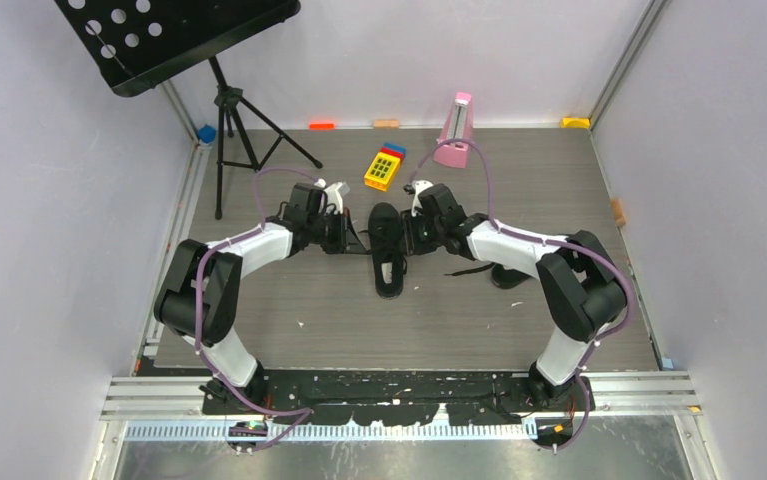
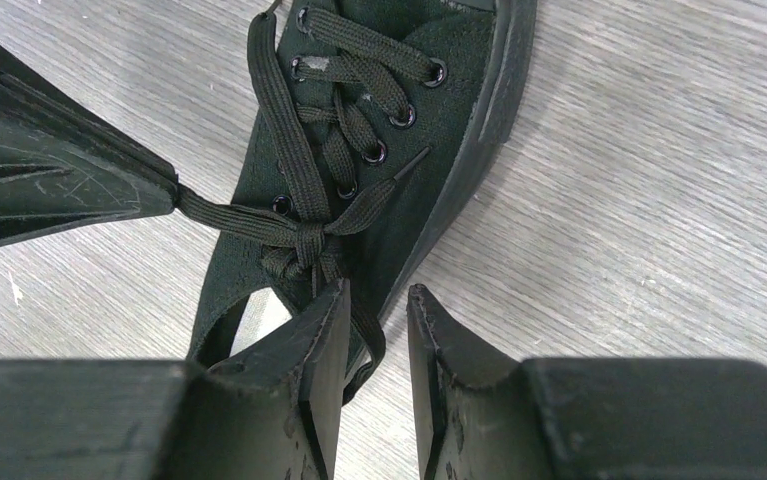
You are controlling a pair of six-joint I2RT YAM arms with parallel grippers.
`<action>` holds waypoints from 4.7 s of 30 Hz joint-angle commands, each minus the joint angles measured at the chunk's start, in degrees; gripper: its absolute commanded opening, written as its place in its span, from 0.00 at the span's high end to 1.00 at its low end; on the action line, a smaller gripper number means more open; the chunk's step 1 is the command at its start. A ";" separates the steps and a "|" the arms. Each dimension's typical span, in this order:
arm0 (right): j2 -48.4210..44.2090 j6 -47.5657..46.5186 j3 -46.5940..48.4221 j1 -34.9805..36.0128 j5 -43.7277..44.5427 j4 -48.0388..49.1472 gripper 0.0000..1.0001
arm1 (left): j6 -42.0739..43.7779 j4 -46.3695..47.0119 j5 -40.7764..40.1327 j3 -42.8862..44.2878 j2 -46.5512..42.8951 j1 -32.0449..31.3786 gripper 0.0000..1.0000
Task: Tie the shoes
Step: Tie the shoelace on the shoe.
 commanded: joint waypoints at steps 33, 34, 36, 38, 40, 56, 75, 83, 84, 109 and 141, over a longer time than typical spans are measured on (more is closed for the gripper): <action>2.45 2.35 4.62 1.40 4.17 -2.14 1.00 | -0.12 -3.45 -1.92 2.58 -0.08 0.28 1.00; 1.83 3.05 4.31 1.46 5.15 -2.21 1.00 | -0.14 -3.82 -2.71 2.43 -0.26 0.28 1.00; 0.97 4.49 3.88 1.47 7.18 -2.61 1.00 | -0.07 -4.44 -4.47 1.89 -0.45 0.28 1.00; 0.84 5.61 3.71 1.47 8.81 -3.48 1.00 | 0.10 -4.74 -5.62 1.44 -0.46 0.28 1.00; 1.59 5.99 4.04 1.47 10.06 -4.70 1.00 | 0.12 -4.80 -5.80 1.13 -0.21 0.16 1.00; 0.80 3.70 8.34 1.78 11.21 -9.64 0.97 | 1.20 -6.09 -8.98 2.07 1.01 -1.83 1.00; 1.88 0.05 9.67 2.09 8.91 -11.80 0.92 | -1.28 -2.78 -4.22 3.88 2.80 -2.27 1.00; 1.06 2.82 8.68 1.87 14.40 -12.30 1.00 | -0.06 -6.58 -8.41 3.91 2.67 -2.27 1.00; 1.04 3.56 8.37 1.77 15.55 -12.40 1.00 | 0.21 -7.29 -9.15 3.92 2.71 -2.27 1.00; 5.87 6.97 3.08 -0.47 19.95 -12.97 1.00 | 4.19 -20.94 -28.34 8.31 8.35 -7.58 1.00; 6.86 10.33 2.32 0.24 42.03 -16.52 1.00 | 6.87 -31.72 -52.93 16.48 15.64 -16.12 1.00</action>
